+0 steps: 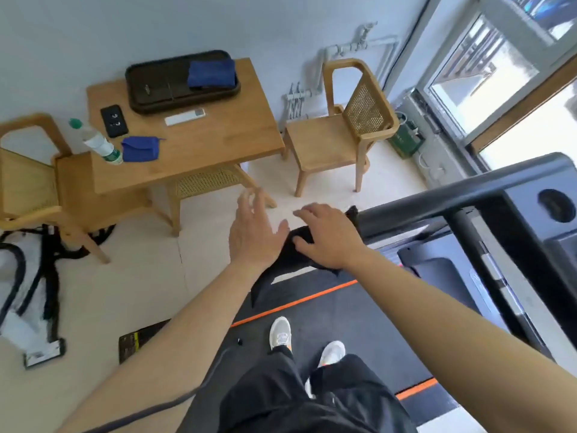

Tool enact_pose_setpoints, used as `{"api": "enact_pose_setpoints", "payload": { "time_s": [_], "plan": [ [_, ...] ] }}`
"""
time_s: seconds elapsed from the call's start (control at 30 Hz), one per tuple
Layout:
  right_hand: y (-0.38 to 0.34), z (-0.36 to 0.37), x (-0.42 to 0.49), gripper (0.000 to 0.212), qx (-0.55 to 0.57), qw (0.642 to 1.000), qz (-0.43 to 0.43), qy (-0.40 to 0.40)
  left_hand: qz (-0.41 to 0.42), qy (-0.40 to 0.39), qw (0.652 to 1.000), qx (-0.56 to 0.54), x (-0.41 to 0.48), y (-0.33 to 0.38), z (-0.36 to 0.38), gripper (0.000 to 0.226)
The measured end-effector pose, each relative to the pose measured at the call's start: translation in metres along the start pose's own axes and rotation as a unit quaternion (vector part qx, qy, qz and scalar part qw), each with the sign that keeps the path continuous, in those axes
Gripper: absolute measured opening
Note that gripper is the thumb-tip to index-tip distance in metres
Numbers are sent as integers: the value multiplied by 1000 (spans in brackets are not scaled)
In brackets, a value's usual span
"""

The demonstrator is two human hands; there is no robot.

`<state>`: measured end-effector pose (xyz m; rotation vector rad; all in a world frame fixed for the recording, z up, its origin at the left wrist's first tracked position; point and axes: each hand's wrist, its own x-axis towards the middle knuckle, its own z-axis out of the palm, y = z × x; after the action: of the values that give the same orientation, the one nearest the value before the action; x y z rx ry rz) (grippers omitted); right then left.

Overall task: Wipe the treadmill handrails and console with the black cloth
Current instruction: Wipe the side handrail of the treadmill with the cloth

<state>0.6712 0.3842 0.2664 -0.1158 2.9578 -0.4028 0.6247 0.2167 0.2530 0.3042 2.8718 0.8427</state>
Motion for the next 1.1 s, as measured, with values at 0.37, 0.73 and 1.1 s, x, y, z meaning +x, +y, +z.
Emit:
{"api": "enact_pose_setpoints", "payload": {
  "time_s": [0.37,0.73,1.1],
  "plan": [
    [17,14,62,63,-87,946,-120,-289,-33,-386,920,60,29,-4,19,70],
    [34,43,20,63,-148,964,-219,-10,11,-66,997,-37,-30,-28,43,64],
    [-27,35,79,80,-72,945,-115,-297,-265,-103,881,-377,-10,-82,60,39]
  ]
}}
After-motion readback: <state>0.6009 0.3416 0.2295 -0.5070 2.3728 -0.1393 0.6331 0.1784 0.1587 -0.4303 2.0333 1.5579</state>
